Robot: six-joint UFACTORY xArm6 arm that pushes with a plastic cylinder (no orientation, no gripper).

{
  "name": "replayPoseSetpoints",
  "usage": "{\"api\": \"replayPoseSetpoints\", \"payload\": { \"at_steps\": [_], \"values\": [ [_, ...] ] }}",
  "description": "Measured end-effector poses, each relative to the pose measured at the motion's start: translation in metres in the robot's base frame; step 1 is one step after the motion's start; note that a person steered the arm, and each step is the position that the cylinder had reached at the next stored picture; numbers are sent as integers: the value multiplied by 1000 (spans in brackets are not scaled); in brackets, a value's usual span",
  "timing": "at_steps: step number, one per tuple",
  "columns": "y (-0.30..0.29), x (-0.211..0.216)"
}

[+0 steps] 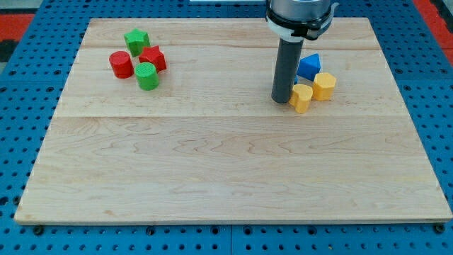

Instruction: Move your arm to the right of the yellow heart

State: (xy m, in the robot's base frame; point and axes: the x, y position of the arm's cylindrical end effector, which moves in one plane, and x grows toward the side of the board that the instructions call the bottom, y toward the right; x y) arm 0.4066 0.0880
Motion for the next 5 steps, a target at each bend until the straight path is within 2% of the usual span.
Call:
{"api": "replayPoseSetpoints", "payload": {
  "at_steps": [2, 4, 5],
  "values": [
    [-4, 0],
    [-9, 29],
    [-9, 29]
  ]
}}
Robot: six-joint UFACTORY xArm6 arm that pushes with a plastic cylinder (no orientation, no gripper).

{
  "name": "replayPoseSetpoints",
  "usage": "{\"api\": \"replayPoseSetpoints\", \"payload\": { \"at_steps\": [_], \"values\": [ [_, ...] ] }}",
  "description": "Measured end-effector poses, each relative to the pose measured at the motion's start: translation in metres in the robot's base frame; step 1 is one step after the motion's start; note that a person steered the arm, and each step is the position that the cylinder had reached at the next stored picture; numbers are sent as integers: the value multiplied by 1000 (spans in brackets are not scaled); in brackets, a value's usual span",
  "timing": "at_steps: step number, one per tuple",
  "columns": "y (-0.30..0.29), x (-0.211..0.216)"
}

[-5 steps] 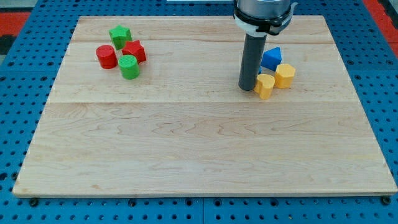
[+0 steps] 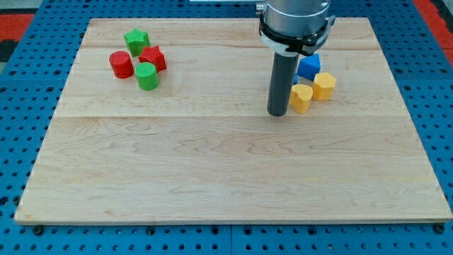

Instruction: Move your arm to the right of the yellow heart

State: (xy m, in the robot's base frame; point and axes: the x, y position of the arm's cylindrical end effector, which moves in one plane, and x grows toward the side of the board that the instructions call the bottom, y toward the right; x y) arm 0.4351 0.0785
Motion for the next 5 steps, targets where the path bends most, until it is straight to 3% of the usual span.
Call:
{"api": "replayPoseSetpoints", "payload": {
  "at_steps": [5],
  "values": [
    [29, 22]
  ]
}}
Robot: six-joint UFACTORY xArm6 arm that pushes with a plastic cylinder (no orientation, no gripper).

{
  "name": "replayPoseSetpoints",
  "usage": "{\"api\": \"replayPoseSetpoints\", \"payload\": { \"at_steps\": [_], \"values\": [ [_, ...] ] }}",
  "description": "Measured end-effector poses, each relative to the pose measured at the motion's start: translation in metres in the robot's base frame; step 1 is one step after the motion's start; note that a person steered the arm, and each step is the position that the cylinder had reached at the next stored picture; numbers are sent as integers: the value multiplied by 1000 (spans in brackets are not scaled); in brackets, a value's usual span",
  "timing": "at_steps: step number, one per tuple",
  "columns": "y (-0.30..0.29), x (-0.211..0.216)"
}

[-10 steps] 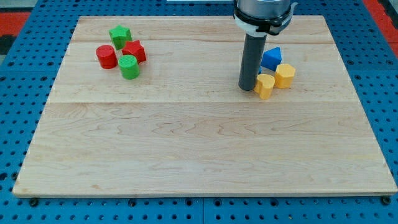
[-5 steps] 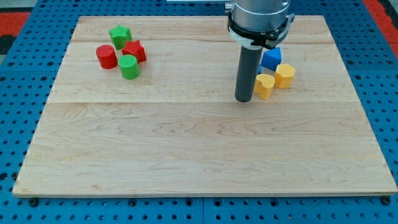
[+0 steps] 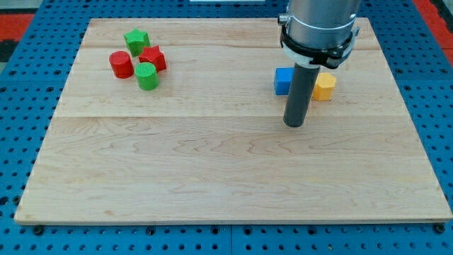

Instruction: Move your arm to the right of the yellow heart

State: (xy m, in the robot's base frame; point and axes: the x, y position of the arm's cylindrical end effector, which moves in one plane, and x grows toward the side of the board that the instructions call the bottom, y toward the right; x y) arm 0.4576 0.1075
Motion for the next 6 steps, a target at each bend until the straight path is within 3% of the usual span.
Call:
{"api": "replayPoseSetpoints", "payload": {
  "at_steps": [1, 2, 5, 6],
  "values": [
    [58, 0],
    [78, 0],
    [104, -11],
    [115, -46]
  ]
}}
